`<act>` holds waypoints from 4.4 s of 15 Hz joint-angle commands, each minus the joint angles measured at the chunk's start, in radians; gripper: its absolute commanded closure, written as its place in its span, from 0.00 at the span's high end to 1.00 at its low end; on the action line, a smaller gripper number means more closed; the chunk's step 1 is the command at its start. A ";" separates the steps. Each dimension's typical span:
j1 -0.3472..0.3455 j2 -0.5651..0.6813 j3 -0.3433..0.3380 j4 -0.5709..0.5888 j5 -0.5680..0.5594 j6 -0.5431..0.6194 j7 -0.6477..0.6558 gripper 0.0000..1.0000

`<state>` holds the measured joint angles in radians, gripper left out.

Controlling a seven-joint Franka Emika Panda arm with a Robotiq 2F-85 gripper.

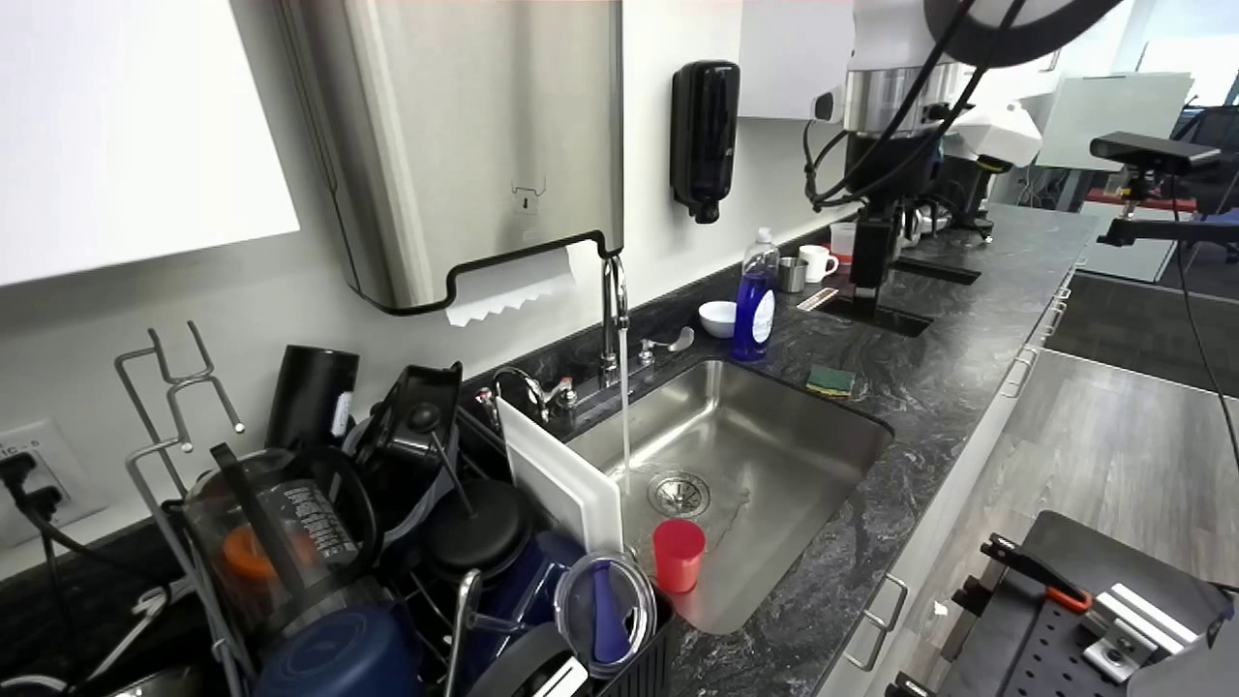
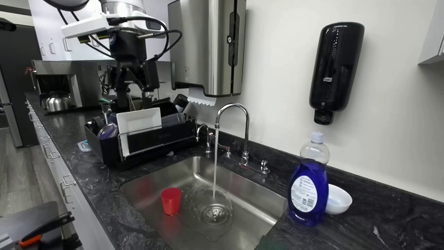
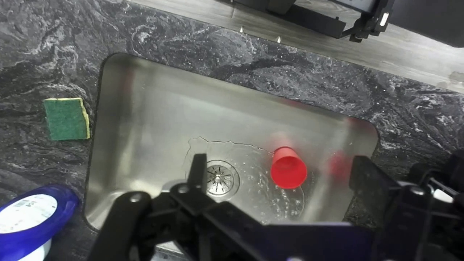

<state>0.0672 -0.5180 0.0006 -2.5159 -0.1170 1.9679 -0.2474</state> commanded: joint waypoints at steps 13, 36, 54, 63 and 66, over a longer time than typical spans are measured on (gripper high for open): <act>-0.034 0.488 -0.111 0.180 0.033 0.347 -0.291 1.00; -0.104 0.688 -0.053 0.387 0.029 0.343 -0.387 1.00; -0.223 0.994 0.000 0.652 0.128 0.410 -0.687 1.00; -0.304 1.105 0.090 0.790 0.240 0.389 -0.827 1.00; -0.313 1.127 0.093 0.814 0.248 0.391 -0.852 1.00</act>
<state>-0.2181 0.5817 0.0681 -1.7378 0.1074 2.3673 -1.0527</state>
